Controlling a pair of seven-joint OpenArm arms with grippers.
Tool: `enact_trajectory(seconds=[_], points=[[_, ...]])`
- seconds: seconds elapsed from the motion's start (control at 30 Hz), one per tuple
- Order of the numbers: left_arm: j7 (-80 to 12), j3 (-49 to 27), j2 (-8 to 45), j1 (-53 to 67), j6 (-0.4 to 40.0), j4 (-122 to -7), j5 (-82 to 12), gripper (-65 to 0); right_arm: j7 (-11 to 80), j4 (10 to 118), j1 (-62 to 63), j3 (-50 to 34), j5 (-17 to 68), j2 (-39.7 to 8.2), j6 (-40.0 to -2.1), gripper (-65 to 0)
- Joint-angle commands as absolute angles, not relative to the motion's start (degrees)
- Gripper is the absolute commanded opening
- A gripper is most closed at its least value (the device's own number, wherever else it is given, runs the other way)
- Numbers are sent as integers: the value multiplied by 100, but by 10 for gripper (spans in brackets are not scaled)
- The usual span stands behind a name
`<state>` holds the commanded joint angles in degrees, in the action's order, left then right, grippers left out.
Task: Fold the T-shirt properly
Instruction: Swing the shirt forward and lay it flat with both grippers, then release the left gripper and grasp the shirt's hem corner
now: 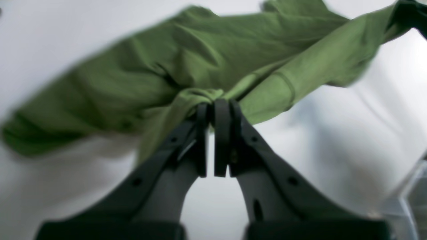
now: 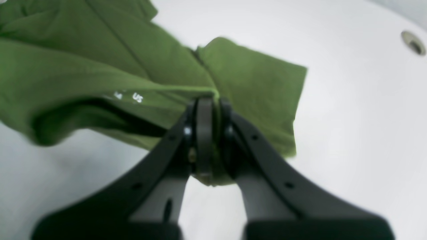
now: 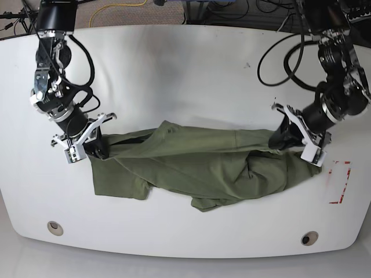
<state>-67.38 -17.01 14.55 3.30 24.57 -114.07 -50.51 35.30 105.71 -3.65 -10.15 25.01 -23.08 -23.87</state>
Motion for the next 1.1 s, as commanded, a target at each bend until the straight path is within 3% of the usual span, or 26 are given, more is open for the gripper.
enact_trajectory(seconds=[0.23,0.5,0.9,1.0,1.1], points=[[-6738,-1719,1147,1420,2457,-11407,-5121,-650,3530,10747,-901,-1024,2141,-2079,-2387,-650],[-6730,-1719,1191,2281,2448,-11398,-5121,-650,3530,10818,-1314,-1024,2097,-2018,-2387,-650],[-6756,-1692,1780,2835,2448,-11398,-5121,-642,3530,10818,-1446,-1024,2097,-2009,-2387,-650],[-6756,-1692,1851,2826,2440,-11389,-5121,-528,3530,10818,-1437,-1024,2097,-2009,-2387,-650],[-6756,-1692,1851,2818,2431,-11389,-5121,-372,3530,10818,-1420,-1024,2097,-2009,-2387,-650]])
